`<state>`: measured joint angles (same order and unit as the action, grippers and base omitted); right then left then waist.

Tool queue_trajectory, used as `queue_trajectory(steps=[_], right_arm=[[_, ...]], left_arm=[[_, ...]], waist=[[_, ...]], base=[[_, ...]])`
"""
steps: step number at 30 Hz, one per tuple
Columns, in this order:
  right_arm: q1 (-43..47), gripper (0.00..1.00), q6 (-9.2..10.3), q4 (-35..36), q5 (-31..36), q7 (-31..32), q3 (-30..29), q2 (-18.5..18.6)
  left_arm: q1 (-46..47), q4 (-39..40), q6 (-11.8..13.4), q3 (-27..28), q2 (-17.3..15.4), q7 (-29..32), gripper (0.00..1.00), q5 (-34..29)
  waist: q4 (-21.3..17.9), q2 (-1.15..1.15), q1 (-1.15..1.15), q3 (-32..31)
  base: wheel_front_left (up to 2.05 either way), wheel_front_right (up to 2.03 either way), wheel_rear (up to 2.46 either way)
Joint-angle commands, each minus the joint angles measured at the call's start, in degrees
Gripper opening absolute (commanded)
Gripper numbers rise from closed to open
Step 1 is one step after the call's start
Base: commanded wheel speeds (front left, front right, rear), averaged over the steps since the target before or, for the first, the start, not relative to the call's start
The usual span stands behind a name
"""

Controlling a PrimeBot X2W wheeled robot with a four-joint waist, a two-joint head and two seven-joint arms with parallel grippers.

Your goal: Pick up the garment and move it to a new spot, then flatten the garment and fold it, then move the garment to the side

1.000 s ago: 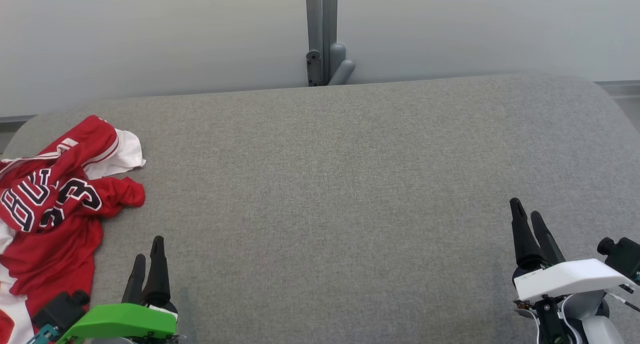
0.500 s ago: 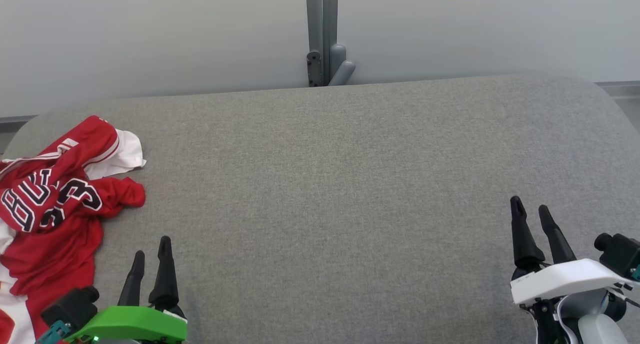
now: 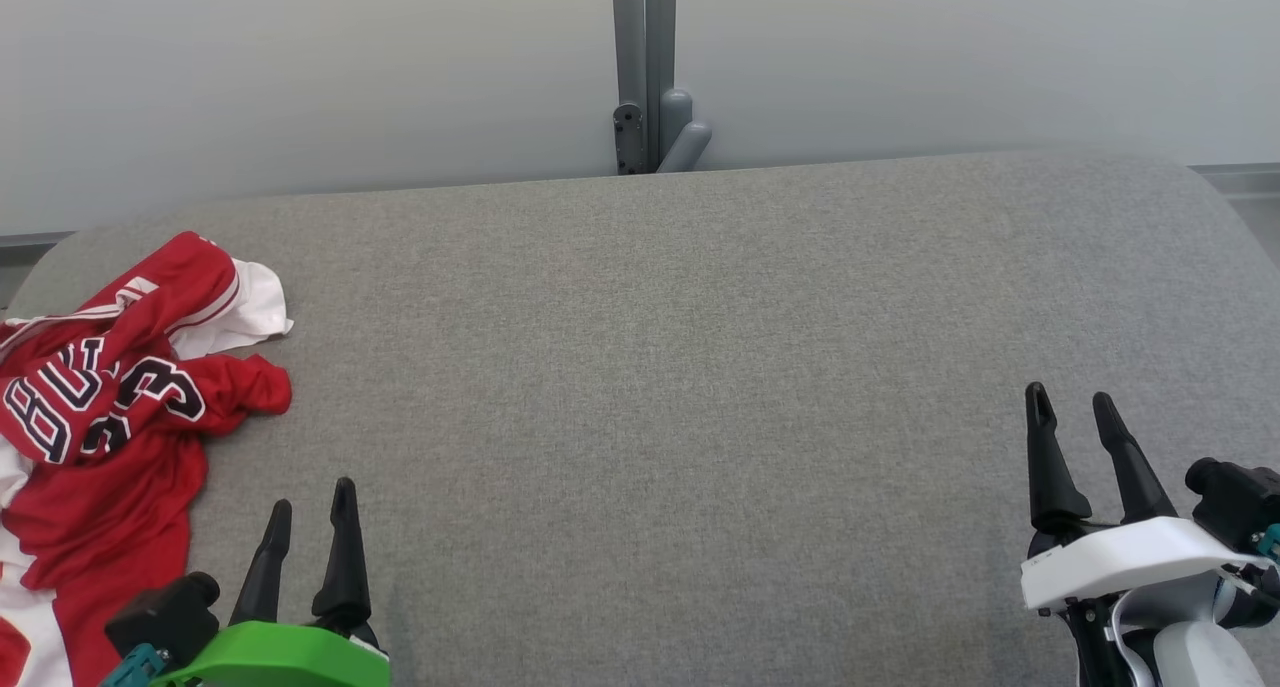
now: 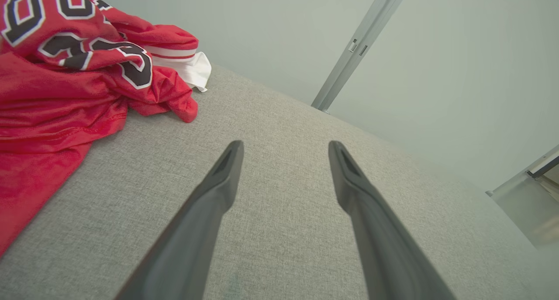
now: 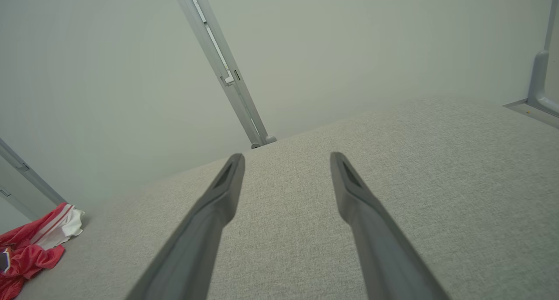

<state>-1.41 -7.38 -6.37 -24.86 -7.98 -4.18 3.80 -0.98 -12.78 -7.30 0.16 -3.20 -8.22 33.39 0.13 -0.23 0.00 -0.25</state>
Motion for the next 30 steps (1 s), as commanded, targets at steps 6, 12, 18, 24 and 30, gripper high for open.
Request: queue_trajectory(steps=[6,12,18,24,30], right_arm=[[0.5,1.0,-0.15,1.4,5.3,-1.5,0.1,0.2],[0.7,1.0,-0.15,1.2,8.2,-2.4,-0.1,0.3],[0.9,1.0,-0.15,0.6,10.3,-3.1,-0.6,0.3],[1.3,1.0,-0.11,-0.1,12.7,-3.9,-1.7,0.1],[1.3,1.0,-0.11,-1.1,14.6,-4.6,-2.5,-0.2]], left_arm=[[-0.8,1.5,-0.2,-0.1,-0.9,-1.5,1.0,-6.0],[-1.4,1.6,-0.2,-0.1,-1.1,-2.3,1.0,-9.3],[-1.6,1.2,-0.2,-0.3,-1.2,-3.0,1.0,-11.7],[-1.9,0.8,-0.2,-0.6,-1.6,-3.7,1.0,-14.5],[-1.9,-0.4,-0.2,0.2,-1.4,-4.4,1.0,-16.6]], waist=[[-0.1,0.14,0.0,0.0],[-0.2,0.15,0.0,0.0],[-0.2,0.16,0.0,0.0],[-0.3,0.17,0.0,0.0],[-0.3,0.18,0.0,0.1]], base=[[0.0,0.0,0.0],[0.0,0.0,0.0],[0.0,0.0,0.0],[0.0,0.0,0.0],[0.0,0.0,0.0]])
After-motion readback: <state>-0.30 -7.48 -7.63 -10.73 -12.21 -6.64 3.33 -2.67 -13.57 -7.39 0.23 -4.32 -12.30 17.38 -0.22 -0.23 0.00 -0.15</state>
